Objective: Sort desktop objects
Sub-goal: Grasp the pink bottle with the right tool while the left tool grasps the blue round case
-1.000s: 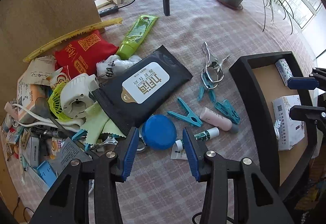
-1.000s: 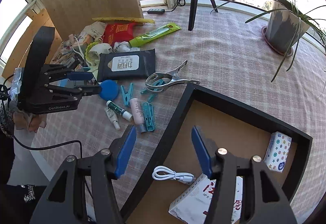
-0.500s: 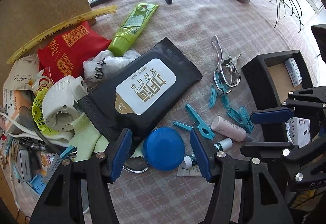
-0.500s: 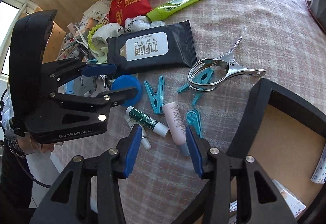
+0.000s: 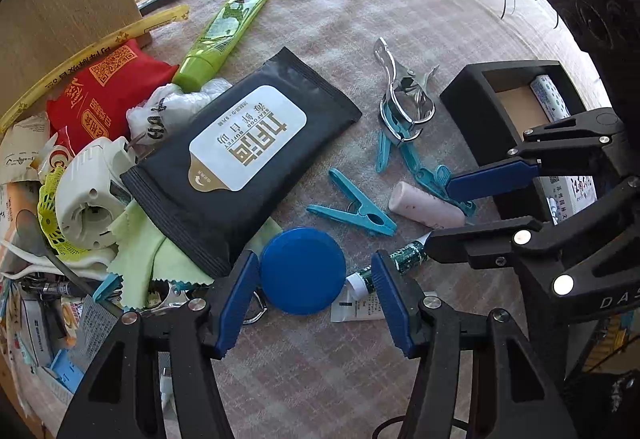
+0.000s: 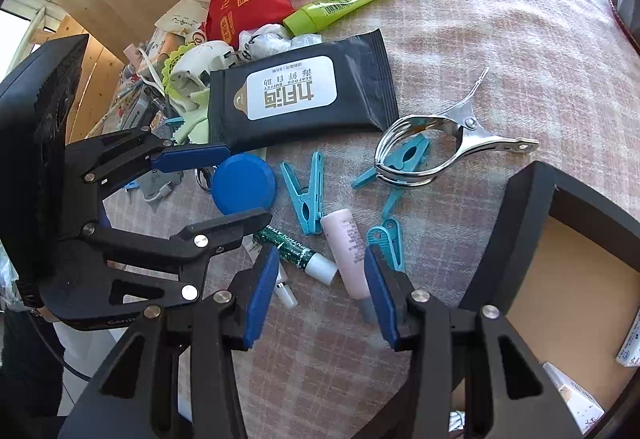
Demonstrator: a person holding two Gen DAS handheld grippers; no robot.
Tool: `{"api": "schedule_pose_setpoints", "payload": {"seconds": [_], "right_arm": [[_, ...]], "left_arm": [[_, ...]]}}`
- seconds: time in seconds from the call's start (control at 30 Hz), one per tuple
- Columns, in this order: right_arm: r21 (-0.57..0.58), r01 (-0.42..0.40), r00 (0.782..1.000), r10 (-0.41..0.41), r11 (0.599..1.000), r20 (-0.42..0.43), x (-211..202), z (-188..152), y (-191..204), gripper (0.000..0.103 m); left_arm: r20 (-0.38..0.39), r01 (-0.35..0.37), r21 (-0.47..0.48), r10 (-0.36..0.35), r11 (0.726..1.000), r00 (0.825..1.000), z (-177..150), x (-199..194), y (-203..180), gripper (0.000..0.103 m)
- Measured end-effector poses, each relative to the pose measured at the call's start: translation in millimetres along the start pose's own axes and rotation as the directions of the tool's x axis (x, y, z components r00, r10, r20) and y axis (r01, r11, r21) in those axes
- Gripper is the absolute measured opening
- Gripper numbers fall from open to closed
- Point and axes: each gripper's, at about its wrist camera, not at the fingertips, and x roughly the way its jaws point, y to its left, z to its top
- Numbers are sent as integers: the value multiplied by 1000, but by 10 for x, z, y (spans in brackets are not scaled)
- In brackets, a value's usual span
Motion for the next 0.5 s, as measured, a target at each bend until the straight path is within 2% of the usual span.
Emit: {"api": "schedule_pose_setpoints", "payload": {"seconds": [0.13,0.23,0.37,0.43,0.5], "right_arm": [[-6,10,1000,-10,1000,-5,35,11,31,38],[-16,40,999,-40,999,-14,90,35,70,34],[-43,126,991,-128,991,-26,182,65,103,34],[-45,134,990,-136,990,-48,236,59,87,33],[-54,155,986,-158,986,-60,274,40,80,32]], "left_arm": [[-8,-18,19,18,1000,1000,-110,36,-43,55],[3,-27,-16,27,1000,1000,-101,40,-22,53],[25,-14,-55,16,998,1000,-22,17,-11,53],[20,-27,-56,29,998,999,20,52,-3,53],[7,-40,-57,40,998,999,41,113,4,47]]}}
